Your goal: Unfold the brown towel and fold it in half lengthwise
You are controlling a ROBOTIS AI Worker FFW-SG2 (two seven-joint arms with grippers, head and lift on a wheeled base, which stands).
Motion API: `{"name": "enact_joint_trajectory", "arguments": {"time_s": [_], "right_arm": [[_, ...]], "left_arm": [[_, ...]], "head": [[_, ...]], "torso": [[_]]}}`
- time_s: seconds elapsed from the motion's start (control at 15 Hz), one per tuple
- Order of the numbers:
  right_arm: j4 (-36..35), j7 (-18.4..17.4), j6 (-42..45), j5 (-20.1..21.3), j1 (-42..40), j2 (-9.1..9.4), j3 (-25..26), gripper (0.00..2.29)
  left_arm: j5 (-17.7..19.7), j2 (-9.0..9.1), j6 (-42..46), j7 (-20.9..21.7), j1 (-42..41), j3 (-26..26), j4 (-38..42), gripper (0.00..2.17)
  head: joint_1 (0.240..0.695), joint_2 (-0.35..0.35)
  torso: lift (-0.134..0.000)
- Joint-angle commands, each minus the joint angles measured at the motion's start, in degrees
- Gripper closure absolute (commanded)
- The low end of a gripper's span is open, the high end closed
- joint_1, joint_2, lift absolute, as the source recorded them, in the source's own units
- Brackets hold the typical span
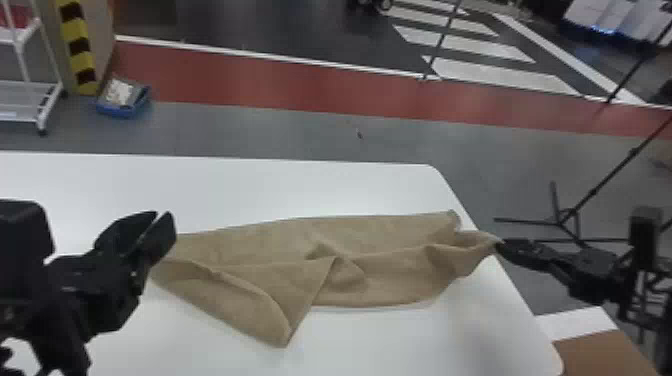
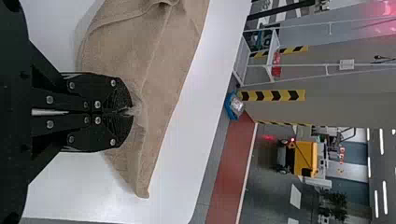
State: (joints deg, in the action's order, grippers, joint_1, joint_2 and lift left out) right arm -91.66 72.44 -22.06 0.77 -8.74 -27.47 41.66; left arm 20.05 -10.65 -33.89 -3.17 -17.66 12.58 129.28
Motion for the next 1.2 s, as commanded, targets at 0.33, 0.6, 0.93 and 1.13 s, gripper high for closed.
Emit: {"name": "enact_joint_trajectory", "arguments": {"time_s": [0.33,0.6,0.93,1.13], "right_arm": [[1.75,-0.64,2.06,0.38,-0.32,1.99,-1.58,1.15],[1.75,-0.73,2.06,0.46,-0.05,2.34,-2.46,1.15],[2.19,-0.73,2.59,0.46,-0.05,2.69,-2.54,1.15],[2.45,-0.73,3.11,0.38,-0.32,2.69,-2.1,1.15]], "left_arm": [[-12.75,-3.5,8.27,-2.1,0.69,21.17,-8.78,0.57],[-16.01,-4.12,13.36,-4.39,2.01,27.06,-14.06,0.46],[-18.82,-2.89,13.71,-8.69,6.32,33.92,-20.3,0.43],[-22.25,-1.74,13.71,-11.77,8.78,36.82,-24.69,0.43]], "head": [[0.695,-0.35],[0.695,-0.35],[0.695,-0.35],[0.695,-0.35]], "torso": [[-0.107],[-0.107],[-0.107],[-0.107]]}}
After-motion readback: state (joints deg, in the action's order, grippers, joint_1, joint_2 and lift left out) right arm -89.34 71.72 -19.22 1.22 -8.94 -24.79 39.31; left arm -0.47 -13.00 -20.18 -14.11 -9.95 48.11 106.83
